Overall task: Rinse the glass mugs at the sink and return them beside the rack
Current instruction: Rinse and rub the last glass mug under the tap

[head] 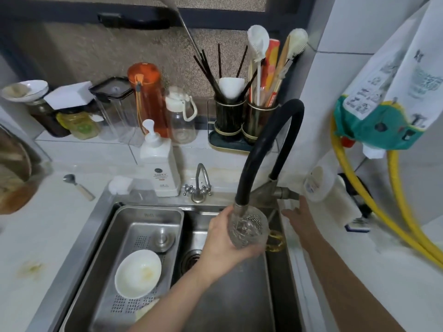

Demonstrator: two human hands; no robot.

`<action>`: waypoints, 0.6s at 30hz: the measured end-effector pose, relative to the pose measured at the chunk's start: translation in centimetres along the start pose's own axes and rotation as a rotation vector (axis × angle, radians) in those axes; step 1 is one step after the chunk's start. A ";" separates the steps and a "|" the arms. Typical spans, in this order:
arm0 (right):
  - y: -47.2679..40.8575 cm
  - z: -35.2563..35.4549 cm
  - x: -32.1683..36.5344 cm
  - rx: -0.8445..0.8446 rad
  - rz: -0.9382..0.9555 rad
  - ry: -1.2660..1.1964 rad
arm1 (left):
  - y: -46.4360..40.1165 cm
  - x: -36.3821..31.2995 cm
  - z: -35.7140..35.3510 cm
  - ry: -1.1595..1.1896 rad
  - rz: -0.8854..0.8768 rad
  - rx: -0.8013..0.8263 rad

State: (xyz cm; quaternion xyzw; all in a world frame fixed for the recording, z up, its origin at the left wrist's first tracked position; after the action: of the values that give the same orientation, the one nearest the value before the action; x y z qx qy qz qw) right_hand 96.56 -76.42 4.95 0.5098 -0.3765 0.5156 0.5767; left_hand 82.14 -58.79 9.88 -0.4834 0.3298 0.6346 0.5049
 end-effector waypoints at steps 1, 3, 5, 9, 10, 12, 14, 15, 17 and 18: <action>-0.8 0.1 0.0 -0.004 -0.004 0.032 | 0.0 0.0 0.0 -0.019 0.010 0.001; -2.2 0.2 -0.3 -0.003 -0.043 0.071 | -0.1 0.6 -0.2 -0.007 0.044 -0.002; -3.2 -0.1 -0.7 -0.008 -0.058 0.085 | -0.1 0.9 0.1 -0.015 0.058 -0.014; -2.9 -1.1 -1.1 -0.045 -0.044 0.068 | 0.2 1.7 0.6 -0.026 0.089 -0.021; -2.8 -1.3 -1.2 -0.038 -0.050 0.066 | 0.3 1.9 0.7 -0.026 0.096 -0.020; -2.4 -1.5 -0.9 -0.021 -0.068 0.079 | 0.4 2.1 0.8 -0.021 0.105 -0.022; -1.8 -1.6 -0.4 0.010 -0.085 0.083 | 0.4 2.1 0.9 -0.018 0.108 -0.020; -1.3 -1.6 -0.1 0.024 -0.077 0.081 | 0.5 2.0 1.0 -0.010 0.114 -0.018; 0.5 -1.5 0.9 0.054 -0.046 0.055 | 0.7 2.1 1.1 0.007 0.131 -0.013; 1.5 -1.6 1.3 0.078 -0.041 0.035 | 0.9 1.9 1.2 0.015 0.138 -0.011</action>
State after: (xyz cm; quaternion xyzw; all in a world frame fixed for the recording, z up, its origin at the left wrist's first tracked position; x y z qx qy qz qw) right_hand 95.15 -74.70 6.22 0.5304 -0.3355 0.5269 0.5731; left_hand 80.94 -57.30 8.37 -0.4669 0.3628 0.6660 0.4549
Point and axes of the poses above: each hand's wrist, its own y-axis away from the middle knuckle, its own z-axis out of the back of the hand, x = y × z, the point moved 2 cm from there along -y, towards the middle knuckle, and after that the axes turned 2 degrees about -x, right-handed, at the moved point
